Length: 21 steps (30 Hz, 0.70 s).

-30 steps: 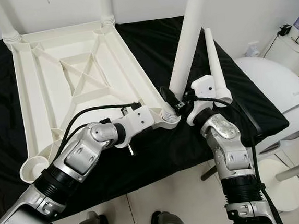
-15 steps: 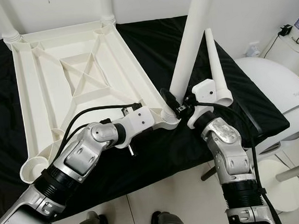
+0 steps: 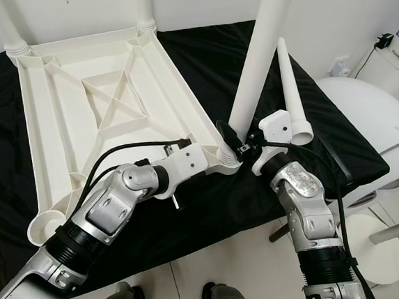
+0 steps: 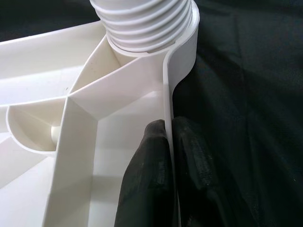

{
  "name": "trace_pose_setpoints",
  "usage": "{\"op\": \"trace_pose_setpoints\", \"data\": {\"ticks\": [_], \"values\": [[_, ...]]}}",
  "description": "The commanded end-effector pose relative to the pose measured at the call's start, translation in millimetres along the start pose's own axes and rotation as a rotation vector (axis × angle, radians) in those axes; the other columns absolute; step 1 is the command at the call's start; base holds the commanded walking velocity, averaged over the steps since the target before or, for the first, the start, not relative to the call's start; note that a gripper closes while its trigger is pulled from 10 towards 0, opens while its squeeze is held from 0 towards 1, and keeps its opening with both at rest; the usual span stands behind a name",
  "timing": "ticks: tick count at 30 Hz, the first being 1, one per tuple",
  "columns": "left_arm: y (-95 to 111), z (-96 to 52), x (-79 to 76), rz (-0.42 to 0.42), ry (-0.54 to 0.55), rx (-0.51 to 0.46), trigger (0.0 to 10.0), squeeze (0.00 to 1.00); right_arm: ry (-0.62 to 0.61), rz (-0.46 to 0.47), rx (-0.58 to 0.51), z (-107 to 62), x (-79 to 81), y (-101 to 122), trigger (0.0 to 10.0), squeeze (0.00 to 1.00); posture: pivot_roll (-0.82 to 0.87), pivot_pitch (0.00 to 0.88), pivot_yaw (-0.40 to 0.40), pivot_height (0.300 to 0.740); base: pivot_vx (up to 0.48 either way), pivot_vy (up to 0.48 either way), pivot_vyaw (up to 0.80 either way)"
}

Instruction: Building children table

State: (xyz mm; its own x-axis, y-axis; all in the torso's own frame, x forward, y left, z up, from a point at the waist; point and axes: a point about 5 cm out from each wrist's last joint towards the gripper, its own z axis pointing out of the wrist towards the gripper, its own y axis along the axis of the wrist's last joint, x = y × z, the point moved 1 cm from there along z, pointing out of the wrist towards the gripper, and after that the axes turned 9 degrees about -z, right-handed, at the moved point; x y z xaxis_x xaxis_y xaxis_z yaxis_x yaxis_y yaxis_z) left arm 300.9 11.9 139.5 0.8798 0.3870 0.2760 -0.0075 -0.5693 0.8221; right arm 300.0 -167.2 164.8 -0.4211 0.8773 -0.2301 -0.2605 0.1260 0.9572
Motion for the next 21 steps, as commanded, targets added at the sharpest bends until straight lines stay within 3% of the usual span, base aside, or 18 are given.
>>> {"op": "trace_pose_setpoints", "data": {"ticks": [1, 12, 21], "values": [[-25, -2.2, 6.8, -0.033, 0.063, 0.104, 10.0, 0.00, -0.043, 0.062, 0.188, -18.6, 1.4, -43, 10.0, 0.00, 0.00, 0.117, -0.051, 0.740, 0.000, 0.000, 0.00], [-25, -3.7, 7.2, -0.033, 0.065, 0.105, 10.0, 0.00, -0.066, -0.001, 0.094, -19.1, 7.6, -32, 10.0, 0.00, 0.00, 0.119, -0.050, 0.740, 0.000, 0.000, 0.00], [-24, -3.2, 7.5, -0.031, 0.064, 0.101, 10.0, 0.00, -0.036, 0.017, 0.097, -16.2, 13.3, -31, 10.0, 0.00, -0.01, 0.119, -0.050, 0.740, 0.000, 0.000, 0.00]]}}
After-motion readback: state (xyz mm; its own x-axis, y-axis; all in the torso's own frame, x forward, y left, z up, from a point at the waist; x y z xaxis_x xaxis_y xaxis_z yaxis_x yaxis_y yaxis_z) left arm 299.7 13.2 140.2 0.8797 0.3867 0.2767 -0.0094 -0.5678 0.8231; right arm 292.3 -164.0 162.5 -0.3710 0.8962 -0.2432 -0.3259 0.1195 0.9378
